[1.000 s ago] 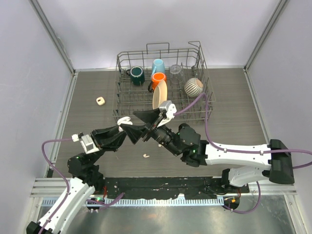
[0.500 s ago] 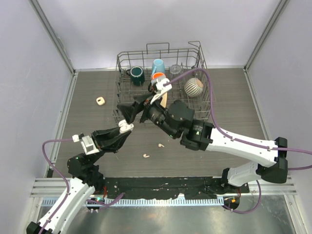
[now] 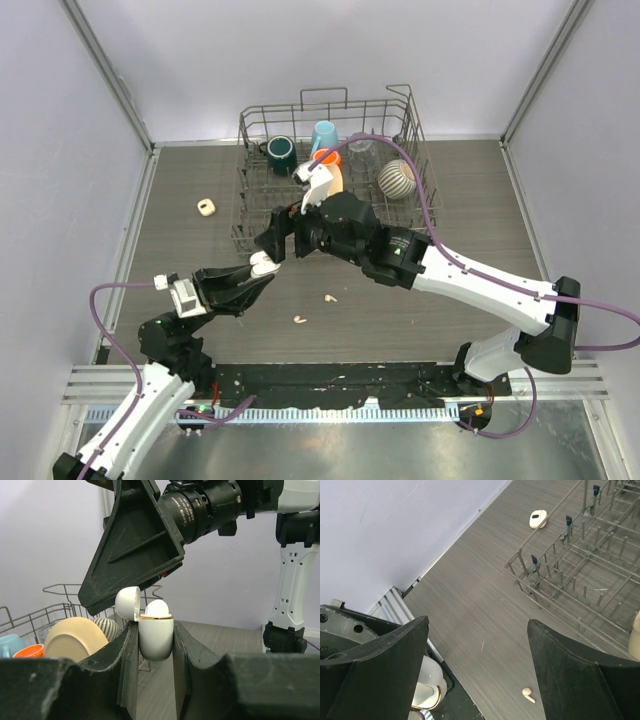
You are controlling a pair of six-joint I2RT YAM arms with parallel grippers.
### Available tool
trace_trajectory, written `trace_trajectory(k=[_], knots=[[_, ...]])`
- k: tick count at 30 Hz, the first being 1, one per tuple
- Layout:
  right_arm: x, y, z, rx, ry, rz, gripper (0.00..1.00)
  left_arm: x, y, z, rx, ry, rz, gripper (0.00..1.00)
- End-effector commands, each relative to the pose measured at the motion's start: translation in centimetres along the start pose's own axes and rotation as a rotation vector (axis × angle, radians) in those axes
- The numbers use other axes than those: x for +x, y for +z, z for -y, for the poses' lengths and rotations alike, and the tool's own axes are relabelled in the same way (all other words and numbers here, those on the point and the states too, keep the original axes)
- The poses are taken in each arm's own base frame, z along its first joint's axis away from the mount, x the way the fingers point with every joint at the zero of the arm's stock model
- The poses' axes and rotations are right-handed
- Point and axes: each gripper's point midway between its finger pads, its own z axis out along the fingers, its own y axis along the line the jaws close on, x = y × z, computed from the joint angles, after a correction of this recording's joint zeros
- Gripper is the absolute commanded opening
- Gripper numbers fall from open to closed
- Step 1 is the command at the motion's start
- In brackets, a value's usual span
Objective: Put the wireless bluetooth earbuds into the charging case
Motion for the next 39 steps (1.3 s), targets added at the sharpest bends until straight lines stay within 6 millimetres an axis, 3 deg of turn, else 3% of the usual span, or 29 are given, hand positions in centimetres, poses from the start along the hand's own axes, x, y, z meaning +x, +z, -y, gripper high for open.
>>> trace_trajectory(k=[1, 10, 13, 14, 17, 18, 21, 25, 27, 29, 30, 31, 33, 34, 35, 37, 39], knots=[[-1.1, -2.4, -2.0, -0.103, -0.017, -0.015, 0.85, -2.7, 0.9, 0.3, 0.018, 0.043, 0.067, 0.0], [1.1, -5.2, -2.2, -0.179, -0.033, -0.072, 0.85, -2.8, 1.0, -0.7, -0.039, 0.027, 0.07, 0.0], [0.2, -5.5, 0.6, -0.029, -0.002, 0.0, 0.85, -2.4, 1.2, -0.9, -0.051, -0.017, 0.042, 0.0], [-1.3, -6.3, 2.3, 0.065, 0.014, 0.073, 0.86, -2.1, 1.3, -0.9, -0.053, -0.055, 0.023, 0.0], [-3.2, -8.4, 5.8, 0.231, 0.055, 0.189, 0.89, -0.4, 2.0, -0.8, -0.055, -0.206, -0.112, 0.0], [-3.7, -9.1, 8.3, 0.335, 0.069, 0.23, 0.89, 0.7, 2.2, -1.1, -0.069, -0.272, -0.167, 0.0], [-4.8, -11.5, 11.1, 0.428, 0.119, 0.308, 0.91, 2.4, 2.8, -1.2, -0.114, -0.462, -0.272, 0.0], [-5.5, -14.4, 14.6, 0.549, 0.162, 0.38, 0.93, 7.5, 3.1, -1.2, -0.199, -0.601, -0.448, 0.0], [-5.3, -15.3, 15.7, 0.59, 0.164, 0.389, 0.93, 9.2, 3.7, 1.1, -0.17, -0.613, -0.507, 0.0], [-5.7, -16.6, 16.5, 0.625, 0.173, 0.418, 0.93, 11.7, 4.0, 1.3, -0.22, -0.572, -0.579, 0.0], [-5.5, -17.0, 16.8, 0.636, 0.172, 0.42, 0.94, 12.5, 4.3, 3.5, -0.171, -0.578, -0.618, 0.0], [-5.7, -17.5, 17.0, 0.646, 0.174, 0.434, 0.94, 13.0, 5.0, 3.9, -0.17, -0.576, -0.633, 0.0], [-5.6, -17.9, 17.5, 0.662, 0.173, 0.437, 0.94, 15.9, 5.4, 5.2, -0.169, -0.62, -0.696, 0.0], [-5.7, -18.2, 17.5, 0.664, 0.175, 0.443, 0.94, 15.9, 6.5, 5.6, -0.162, -0.659, -0.659, 0.0], [-5.7, -18.3, 17.7, 0.67, 0.175, 0.444, 0.94, 18.2, 6.3, 6.1, -0.168, -0.682, -0.707, 0.0], [-5.7, -18.4, 17.7, 0.671, 0.175, 0.443, 0.94, 18.9, 7.9, 7.3, -0.135, -0.704, -0.686, 0.0], [-5.4, -18.6, 17.8, 0.674, 0.172, 0.433, 0.94, 21.6, 8.3, 7.9, -0.159, -0.713, -0.74, 0.0]])
